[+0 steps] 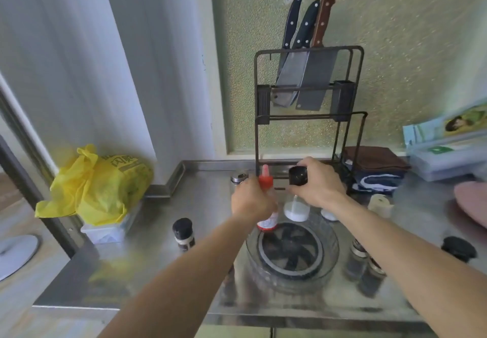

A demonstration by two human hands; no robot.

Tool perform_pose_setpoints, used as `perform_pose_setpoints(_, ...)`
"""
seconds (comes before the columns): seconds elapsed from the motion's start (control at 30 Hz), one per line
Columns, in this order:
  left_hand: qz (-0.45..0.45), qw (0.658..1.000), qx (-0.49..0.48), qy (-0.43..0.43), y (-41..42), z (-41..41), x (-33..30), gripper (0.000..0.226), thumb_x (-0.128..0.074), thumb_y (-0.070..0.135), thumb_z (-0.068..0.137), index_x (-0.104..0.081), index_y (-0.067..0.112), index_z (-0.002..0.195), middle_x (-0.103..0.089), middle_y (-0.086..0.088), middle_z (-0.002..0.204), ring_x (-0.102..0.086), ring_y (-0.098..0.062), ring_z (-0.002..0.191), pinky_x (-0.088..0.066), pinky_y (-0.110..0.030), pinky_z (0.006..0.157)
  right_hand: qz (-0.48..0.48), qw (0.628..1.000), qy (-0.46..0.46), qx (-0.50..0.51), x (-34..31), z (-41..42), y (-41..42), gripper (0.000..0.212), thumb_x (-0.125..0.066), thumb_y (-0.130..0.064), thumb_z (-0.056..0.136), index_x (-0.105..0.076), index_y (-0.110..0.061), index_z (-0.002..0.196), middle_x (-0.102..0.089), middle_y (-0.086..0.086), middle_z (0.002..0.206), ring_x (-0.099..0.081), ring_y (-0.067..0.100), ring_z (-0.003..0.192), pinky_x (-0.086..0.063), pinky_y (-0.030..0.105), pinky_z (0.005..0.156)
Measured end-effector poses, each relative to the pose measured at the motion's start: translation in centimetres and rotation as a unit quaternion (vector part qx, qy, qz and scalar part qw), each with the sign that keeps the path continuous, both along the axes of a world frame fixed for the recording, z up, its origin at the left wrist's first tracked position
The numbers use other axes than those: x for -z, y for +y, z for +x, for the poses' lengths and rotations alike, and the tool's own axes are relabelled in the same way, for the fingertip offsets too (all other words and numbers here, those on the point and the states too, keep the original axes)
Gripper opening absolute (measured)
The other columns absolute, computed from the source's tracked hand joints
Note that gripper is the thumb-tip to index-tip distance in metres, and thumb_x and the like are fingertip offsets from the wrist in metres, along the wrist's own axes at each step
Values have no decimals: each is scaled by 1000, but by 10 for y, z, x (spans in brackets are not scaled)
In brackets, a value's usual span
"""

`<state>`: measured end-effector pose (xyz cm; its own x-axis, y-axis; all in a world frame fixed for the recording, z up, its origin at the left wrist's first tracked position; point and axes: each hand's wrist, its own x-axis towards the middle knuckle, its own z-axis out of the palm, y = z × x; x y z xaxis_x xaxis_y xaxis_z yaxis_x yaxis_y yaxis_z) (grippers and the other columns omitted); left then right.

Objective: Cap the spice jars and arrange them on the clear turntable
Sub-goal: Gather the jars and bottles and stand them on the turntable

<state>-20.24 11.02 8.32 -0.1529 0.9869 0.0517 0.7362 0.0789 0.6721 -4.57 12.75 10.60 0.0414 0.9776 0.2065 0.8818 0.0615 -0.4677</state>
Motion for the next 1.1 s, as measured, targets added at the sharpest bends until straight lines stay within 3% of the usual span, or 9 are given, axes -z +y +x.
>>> perform_pose_setpoints(0.27, 34, 999, -40, 11, 1, 18, 14, 19, -62, 27, 89, -59, 15, 102, -65, -2, 90, -61, -22, 78, -48, -32, 69, -9, 999, -3, -36, 27, -1, 6, 67, -88, -44, 71, -56, -21, 125, -69, 2, 115, -65, 25, 104, -54, 38, 82)
perform_pose_setpoints(0.47, 22, 999, -36, 7, -4, 19, 18, 28, -70, 22, 87, -50, 15, 105, -61, -1, 95, -58, -23, 86, -44, -32, 71, 9, 999, -28, -39, 35, -7, 6, 79, -84, -51, 74, -49, -21, 139, -63, 3, 132, -61, 25, 119, -54, 42, 91)
perform_pose_setpoints(0.53, 9, 1000, -27, 4, -7, 18, 18, 48, -78, 20, 82, -46, 14, 117, -61, -2, 105, -57, -22, 91, -48, -32, 76, -9, 998, -34, -50, 35, -7, 4, 89, -84, -50, 74, -42, -21, 146, -57, 5, 141, -57, 26, 127, -53, 45, 96)
perform_pose_setpoints(0.6, 24, 999, -26, 1, -13, 17, 16, 75, -83, 25, 77, -39, 10, 135, -59, -8, 125, -58, -27, 110, -53, -38, 91, -19, 997, -26, -64, 30, -2, 0, 98, -85, -46, 74, -33, -20, 152, -51, 5, 149, -53, 27, 134, -51, 45, 100)
perform_pose_setpoints(0.67, 74, 997, -29, -11, -24, 18, 8, 92, -80, 32, 78, -27, 10, 150, -46, -11, 145, -47, -30, 134, -44, -42, 108, -10, 997, -12, -72, 20, 8, -5, 98, -84, -44, 76, -29, -20, 154, -49, 4, 151, -51, 27, 135, -49, 44, 103)
perform_pose_setpoints(0.73, 140, 990, -20, -5, -37, 20, -8, 97, -81, 30, 78, -22, 14, 154, -37, -6, 154, -34, -26, 145, -34, -39, 116, 6, 998, -1, -70, 5, 25, -10, 96, -83, -47, 77, -29, -21, 153, -52, 3, 147, -53, 26, 131, -49, 44, 101)
perform_pose_setpoints(0.9, 267, 960, 69, 43, -40, 44, -47, 78, -86, 30, 75, -44, 26, 140, -46, 4, 143, -40, -19, 135, -38, -33, 109, 25, 999, 12, -30, -36, 85, -21, 87, -81, -52, 78, -40, -22, 149, -57, 3, 141, -61, 26, 121, -51, 46, 100)
perform_pose_setpoints(0.97, 260, 953, 137, 72, -28, 61, -56, 69, -84, 30, 77, -49, 26, 136, -49, 4, 141, -43, -18, 132, -36, -28, 104, 18, 1000, 16, -4, -47, 113, -24, 80, -82, -51, 77, -48, -23, 144, -61, 3, 137, -62, 26, 119, -51, 45, 100)
perform_pose_setpoints(1.1, 175, 932, 256, 186, 9, 104, -56, 62, -81, 32, 82, -51, 27, 136, -55, -2, 135, -53, -25, 125, -45, -36, 100, -24, 999, -5, 28, -51, 162, -29, 68, -84, -45, 76, -57, -22, 134, -65, 3, 129, -64, 21, 110, -52, 39, 95)
